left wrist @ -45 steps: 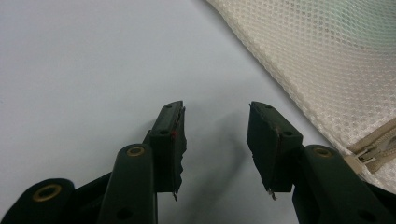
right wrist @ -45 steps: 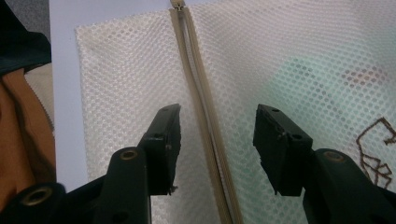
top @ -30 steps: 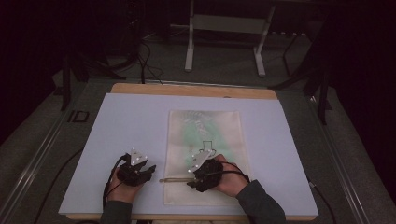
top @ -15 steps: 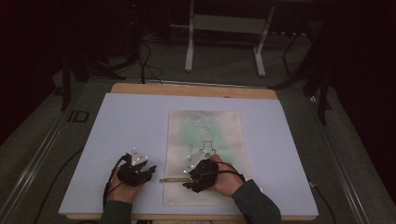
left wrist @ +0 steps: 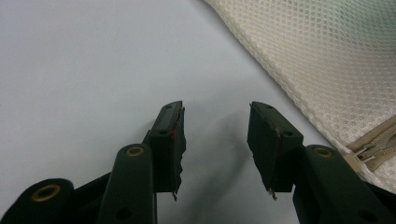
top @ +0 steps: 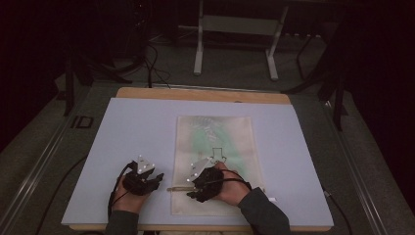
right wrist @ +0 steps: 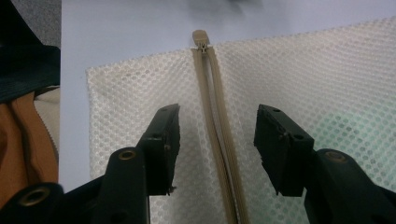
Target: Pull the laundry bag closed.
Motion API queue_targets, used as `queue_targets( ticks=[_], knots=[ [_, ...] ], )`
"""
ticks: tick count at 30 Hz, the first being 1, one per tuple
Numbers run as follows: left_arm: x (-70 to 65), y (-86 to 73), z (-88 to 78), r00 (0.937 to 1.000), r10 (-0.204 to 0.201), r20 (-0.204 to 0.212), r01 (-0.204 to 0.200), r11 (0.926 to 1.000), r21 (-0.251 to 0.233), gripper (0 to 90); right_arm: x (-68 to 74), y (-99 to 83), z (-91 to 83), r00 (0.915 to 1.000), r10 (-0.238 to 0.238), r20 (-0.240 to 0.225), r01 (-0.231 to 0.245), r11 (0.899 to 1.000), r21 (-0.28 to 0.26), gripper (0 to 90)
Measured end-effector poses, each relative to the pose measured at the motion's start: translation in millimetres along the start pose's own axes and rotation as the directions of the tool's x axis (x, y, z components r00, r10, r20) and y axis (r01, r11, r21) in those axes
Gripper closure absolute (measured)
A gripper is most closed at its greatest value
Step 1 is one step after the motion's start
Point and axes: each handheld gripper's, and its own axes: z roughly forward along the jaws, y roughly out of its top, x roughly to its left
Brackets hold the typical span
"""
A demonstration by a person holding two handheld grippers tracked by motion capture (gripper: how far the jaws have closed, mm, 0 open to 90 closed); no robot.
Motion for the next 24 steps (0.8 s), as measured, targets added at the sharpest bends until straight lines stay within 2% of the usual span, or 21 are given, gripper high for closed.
queue_targets(
  ticks=[24],
  knots=[
    [1.2,0.0,-1.1,1.0000,-0.005,-0.003,0.005,0.9999,-0.010,55.5,0.1,19.9,15.9,0.9996,-0.008,-0.027,0.008,1.000,-0.024,54.8]
  ],
)
